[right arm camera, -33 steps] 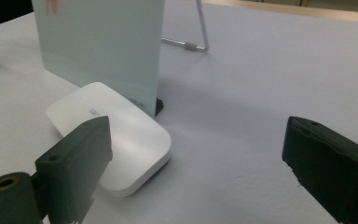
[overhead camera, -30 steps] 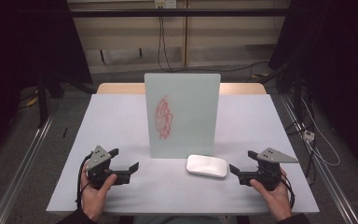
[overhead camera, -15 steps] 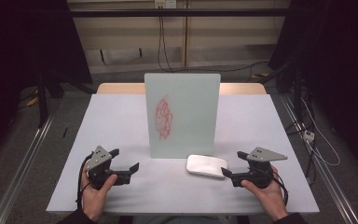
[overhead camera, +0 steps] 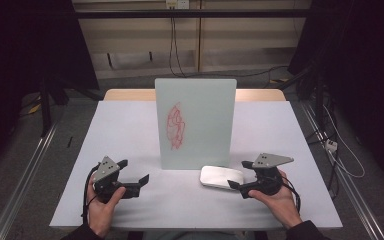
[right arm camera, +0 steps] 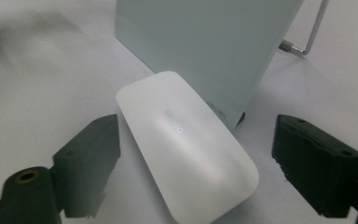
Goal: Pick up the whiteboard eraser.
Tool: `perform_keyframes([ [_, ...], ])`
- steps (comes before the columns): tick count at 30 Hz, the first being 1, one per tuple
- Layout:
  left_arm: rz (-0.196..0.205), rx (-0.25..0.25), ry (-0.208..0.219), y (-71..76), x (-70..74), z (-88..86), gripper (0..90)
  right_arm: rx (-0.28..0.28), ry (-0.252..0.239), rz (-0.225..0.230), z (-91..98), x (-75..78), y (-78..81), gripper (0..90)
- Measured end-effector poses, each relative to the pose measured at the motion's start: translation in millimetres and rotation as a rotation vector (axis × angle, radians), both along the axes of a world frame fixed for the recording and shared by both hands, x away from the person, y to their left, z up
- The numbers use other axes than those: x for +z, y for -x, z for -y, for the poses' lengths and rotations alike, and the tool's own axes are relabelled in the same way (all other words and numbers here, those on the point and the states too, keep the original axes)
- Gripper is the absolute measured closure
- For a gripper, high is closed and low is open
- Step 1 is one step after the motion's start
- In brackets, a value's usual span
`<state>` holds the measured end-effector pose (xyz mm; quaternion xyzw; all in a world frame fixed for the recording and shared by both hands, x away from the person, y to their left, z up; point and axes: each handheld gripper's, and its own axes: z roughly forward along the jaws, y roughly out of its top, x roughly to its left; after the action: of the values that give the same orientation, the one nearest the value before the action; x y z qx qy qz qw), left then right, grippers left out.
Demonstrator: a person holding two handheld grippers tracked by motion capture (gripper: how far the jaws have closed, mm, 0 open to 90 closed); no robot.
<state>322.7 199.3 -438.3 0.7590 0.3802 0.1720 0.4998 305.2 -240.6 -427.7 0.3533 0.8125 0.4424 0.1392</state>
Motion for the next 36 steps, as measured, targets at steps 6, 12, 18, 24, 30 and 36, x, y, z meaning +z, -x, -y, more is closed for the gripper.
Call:
perform_keyframes([
  [6, 0.0, 0.002, 0.001, -0.1, -0.1, -0.4, 5.2, 0.047, 0.057, -0.007, -8.9, 0.8, -11.7, 17.2],
  [12, -0.002, -0.006, -0.003, -0.2, -0.5, 0.7, 5.2, 0.09, 0.117, -0.021, -18.6, 0.8, -18.7, 15.7],
  [18, -0.004, -0.007, -0.007, -0.1, -1.0, 1.4, 5.2, 0.157, 0.16, -0.054, -28.2, 0.3, -29.0, 15.5],
  [24, -0.007, -0.01, -0.002, -0.3, -1.4, 1.2, 5.2, 0.207, 0.184, -0.083, -32.2, -2.6, -38.5, 20.0],
  [30, -0.006, -0.005, -0.005, -0.1, -1.6, 1.7, 5.2, 0.271, 0.244, -0.1, -40.3, -7.0, -42.7, 23.7],
  [36, -0.008, -0.011, -0.003, 0.2, -1.3, 1.7, 5.2, 0.325, 0.274, -0.138, -44.8, -10.6, -49.0, 25.6],
])
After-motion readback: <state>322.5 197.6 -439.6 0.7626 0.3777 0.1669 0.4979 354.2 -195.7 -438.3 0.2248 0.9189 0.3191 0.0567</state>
